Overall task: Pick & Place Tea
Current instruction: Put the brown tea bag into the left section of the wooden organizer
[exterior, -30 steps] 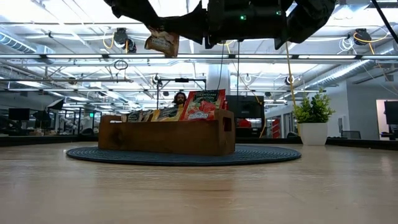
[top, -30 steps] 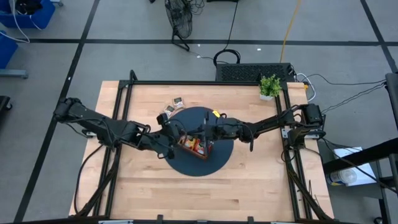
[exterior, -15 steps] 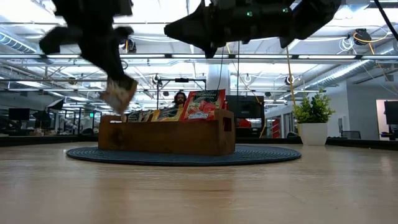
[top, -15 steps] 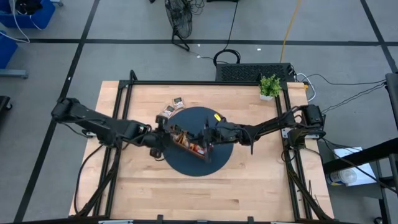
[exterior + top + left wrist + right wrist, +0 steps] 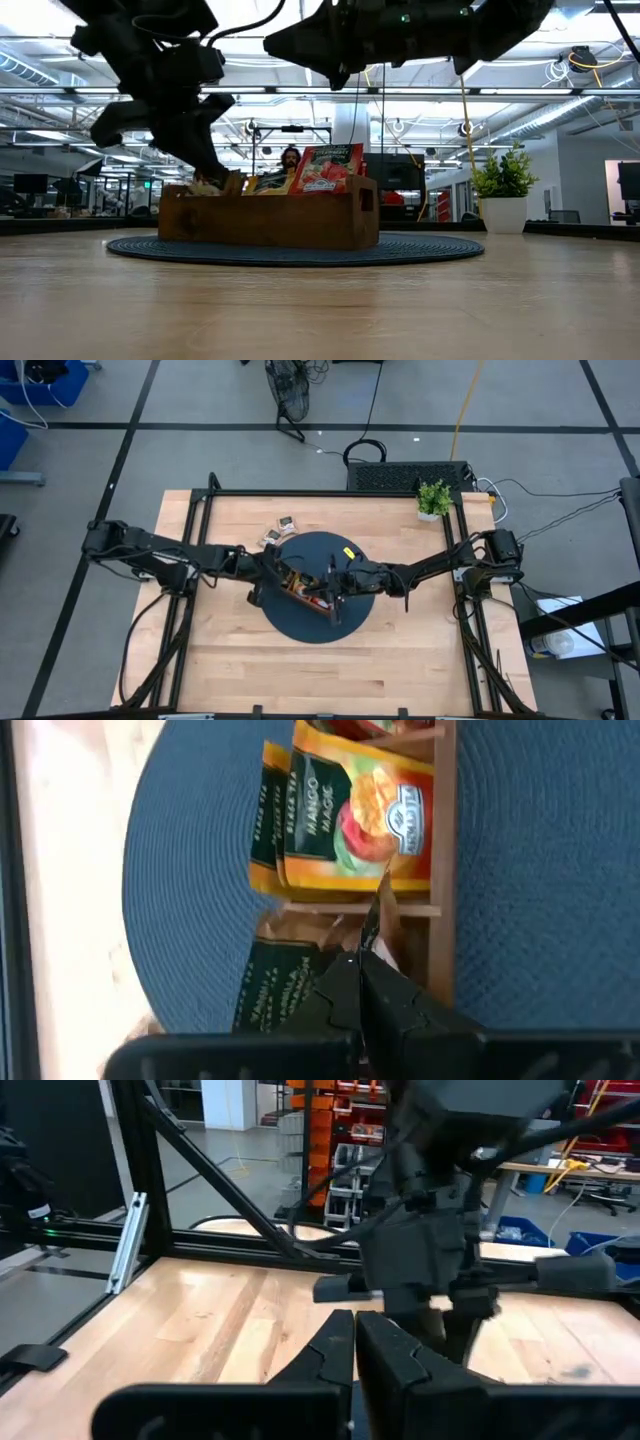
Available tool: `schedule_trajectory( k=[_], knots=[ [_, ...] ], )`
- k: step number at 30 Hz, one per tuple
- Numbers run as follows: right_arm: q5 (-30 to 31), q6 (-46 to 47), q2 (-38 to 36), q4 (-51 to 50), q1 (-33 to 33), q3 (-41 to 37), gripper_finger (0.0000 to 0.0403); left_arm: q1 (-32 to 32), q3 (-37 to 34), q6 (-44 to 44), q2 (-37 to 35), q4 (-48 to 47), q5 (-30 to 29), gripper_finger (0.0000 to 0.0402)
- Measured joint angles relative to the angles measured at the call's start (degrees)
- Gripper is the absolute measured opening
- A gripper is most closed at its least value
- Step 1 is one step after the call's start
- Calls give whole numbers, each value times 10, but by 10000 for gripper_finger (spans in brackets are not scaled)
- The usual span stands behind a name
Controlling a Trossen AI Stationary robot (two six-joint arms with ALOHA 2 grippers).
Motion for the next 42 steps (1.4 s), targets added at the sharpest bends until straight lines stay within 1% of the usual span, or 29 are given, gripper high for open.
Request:
schedule_trajectory(
  k=[4, 8, 10, 14, 17, 20, 26, 29, 37, 39, 42],
  knots=[
    [-1, 0, 0, -2, 0, 0, 6, 20, -14, 25, 0, 40, 25, 2],
    [-1, 0, 0, -7, 0, 0, 6, 39, -28, 22, 0, 49, 24, 3],
    [-1, 0, 0, -11, 0, 0, 6, 52, -42, 17, 0, 54, 25, 2],
    [-1, 0, 0, -17, 0, 0, 6, 69, -78, -6, 0, 111, 29, 7],
    [-1, 0, 0, -17, 0, 0, 5, 72, -91, -32, 0, 135, 30, 8],
    [-1, 0, 0, -17, 0, 0, 3, 65, -87, -48, -1, 133, 26, 8],
    [0, 0, 0, -17, 0, 0, 3, 42, -77, -44, -30, 134, 6, 9],
    [0, 0, 0, -17, 0, 0, 4, 35, -76, -56, -45, 133, -9, 10],
    [-1, 0, 0, -17, 0, 0, 3, 34, -76, -75, -48, 127, -31, 10],
    [0, 0, 0, -17, 1, 0, 2, 34, -76, -85, -48, 121, -33, 10],
    [-1, 0, 0, -17, 2, 0, 3, 34, -76, -132, -48, 117, -33, 11]
  ],
)
